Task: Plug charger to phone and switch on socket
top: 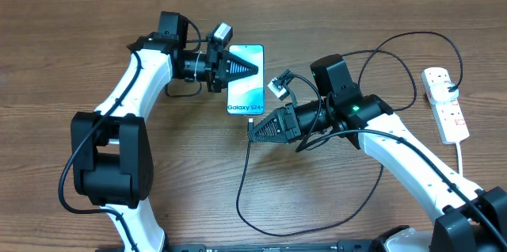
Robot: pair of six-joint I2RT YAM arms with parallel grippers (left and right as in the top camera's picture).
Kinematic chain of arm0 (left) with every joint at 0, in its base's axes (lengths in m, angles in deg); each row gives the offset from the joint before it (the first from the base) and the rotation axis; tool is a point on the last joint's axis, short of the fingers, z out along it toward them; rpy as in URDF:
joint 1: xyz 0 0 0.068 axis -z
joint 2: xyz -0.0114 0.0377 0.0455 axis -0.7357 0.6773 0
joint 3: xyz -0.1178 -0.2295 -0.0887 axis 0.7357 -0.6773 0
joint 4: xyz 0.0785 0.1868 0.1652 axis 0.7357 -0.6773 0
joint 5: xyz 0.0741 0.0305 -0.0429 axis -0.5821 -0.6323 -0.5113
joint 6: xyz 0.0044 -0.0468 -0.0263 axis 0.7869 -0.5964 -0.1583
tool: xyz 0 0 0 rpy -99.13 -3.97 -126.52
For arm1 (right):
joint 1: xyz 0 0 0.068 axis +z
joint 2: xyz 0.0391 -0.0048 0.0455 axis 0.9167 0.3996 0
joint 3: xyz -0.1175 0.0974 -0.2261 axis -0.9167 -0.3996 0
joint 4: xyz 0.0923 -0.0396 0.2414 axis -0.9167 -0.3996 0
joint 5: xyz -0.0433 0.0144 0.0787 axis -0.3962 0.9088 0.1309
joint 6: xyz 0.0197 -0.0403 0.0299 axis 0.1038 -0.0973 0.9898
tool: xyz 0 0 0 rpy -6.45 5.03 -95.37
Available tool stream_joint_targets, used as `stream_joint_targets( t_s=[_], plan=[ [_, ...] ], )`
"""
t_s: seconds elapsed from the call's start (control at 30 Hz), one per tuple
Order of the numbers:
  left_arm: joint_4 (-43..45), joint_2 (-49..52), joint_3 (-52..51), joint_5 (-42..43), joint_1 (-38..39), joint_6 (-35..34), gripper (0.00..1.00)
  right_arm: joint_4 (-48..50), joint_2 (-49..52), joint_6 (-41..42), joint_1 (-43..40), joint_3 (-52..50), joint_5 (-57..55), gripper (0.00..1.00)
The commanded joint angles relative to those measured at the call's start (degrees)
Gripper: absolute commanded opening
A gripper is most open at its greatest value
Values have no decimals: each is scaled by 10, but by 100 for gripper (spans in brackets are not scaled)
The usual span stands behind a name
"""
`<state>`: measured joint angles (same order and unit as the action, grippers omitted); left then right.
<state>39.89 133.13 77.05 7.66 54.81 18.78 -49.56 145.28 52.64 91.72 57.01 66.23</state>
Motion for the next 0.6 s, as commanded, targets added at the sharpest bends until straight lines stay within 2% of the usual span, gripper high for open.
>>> stream_joint_targets(
  t_s=[0.0,0.23,0.57],
  plan=[
    [1,-9,8,35,4,-8,4,12,-6,17,2,15,-8,4],
    [0,-9,8,35,5,-8,4,20,-6,20,2,15,-11,4],
    [1,-9,8,35,5,-8,4,56,-6,76,2,15,-34,4]
  ],
)
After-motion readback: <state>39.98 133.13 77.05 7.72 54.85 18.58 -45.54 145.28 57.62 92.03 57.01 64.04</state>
